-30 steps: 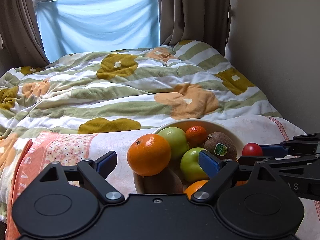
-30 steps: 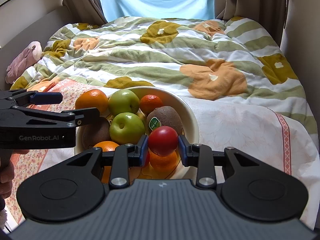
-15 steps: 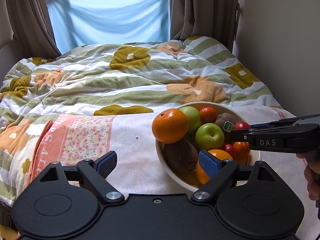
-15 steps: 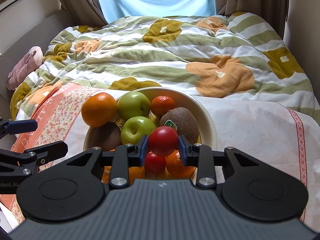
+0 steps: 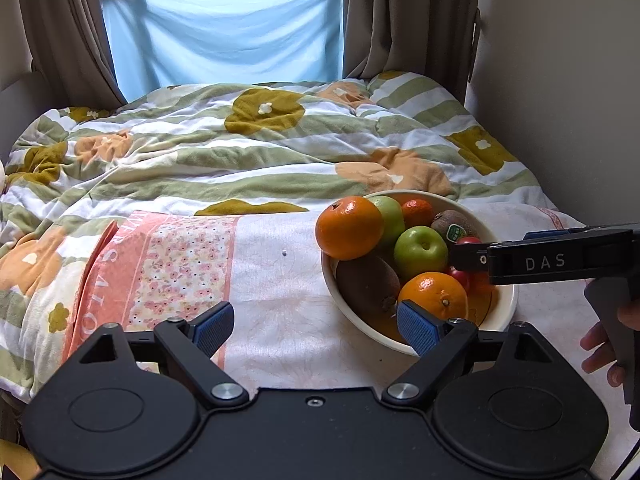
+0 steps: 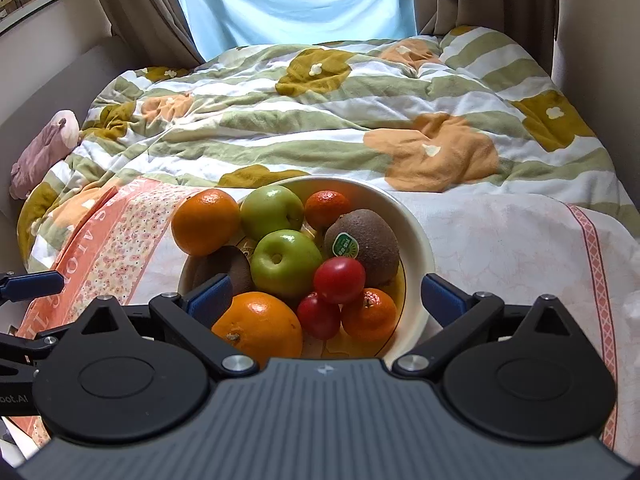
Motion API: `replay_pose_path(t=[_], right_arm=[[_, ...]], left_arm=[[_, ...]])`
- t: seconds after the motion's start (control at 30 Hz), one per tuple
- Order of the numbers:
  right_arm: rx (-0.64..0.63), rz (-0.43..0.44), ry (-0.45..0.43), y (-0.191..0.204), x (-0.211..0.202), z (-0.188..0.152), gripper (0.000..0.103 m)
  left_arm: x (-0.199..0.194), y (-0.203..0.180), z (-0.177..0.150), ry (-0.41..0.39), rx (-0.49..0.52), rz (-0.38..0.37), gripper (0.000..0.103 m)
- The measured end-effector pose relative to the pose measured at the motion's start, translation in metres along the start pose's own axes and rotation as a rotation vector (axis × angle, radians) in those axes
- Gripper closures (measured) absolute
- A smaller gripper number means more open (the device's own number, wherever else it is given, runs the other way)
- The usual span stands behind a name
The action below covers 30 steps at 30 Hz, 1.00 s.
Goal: Organize fruits
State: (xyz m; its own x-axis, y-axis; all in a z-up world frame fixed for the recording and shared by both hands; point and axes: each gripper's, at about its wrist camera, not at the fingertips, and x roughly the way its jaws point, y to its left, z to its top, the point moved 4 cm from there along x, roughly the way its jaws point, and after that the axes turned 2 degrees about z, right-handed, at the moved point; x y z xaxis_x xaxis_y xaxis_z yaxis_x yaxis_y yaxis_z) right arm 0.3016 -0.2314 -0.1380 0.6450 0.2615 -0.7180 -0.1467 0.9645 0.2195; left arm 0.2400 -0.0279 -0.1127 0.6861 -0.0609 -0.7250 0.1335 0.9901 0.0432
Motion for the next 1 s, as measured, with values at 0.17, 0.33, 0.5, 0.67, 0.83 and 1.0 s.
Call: replay_pose_path(t=[0.17, 0.33, 0.5, 0.67, 0.83, 1.0], right_arm=[[0.006, -0.021, -0.037, 0.008, -0.032, 0.003, 0.0], [-0.015, -0.065, -0.074, 0.021, -0.082, 0.007, 0.0], [-0.009, -0.099, -0.111, 0.033, -0.141, 0.002, 0.0], [-0.017, -0.159, -0.14, 0.048, -0.193, -0.014, 0.0], [-0.007, -0.191, -0.148, 0.057, -0.227, -0.035, 0.0], [-0.015, -0.227, -0.141, 0.063, -0.251, -0.057, 0.0]], left_arm=[[-0.026, 0.003, 0.005, -0.047, 0.002, -0.001, 0.011], [-0.066, 0.009, 0.011, -0.1, -0.021, 0.007, 0.011], [-0.111, 0.014, 0.014, -0.15, -0.039, 0.008, 0.01], [-0.148, 0.014, 0.01, -0.192, -0.035, 0.024, 0.0], [-0.175, 0.009, -0.002, -0.208, -0.005, 0.022, 0.0], [-0.191, 0.007, -0.017, -0.196, -0.006, 0.025, 0.0]])
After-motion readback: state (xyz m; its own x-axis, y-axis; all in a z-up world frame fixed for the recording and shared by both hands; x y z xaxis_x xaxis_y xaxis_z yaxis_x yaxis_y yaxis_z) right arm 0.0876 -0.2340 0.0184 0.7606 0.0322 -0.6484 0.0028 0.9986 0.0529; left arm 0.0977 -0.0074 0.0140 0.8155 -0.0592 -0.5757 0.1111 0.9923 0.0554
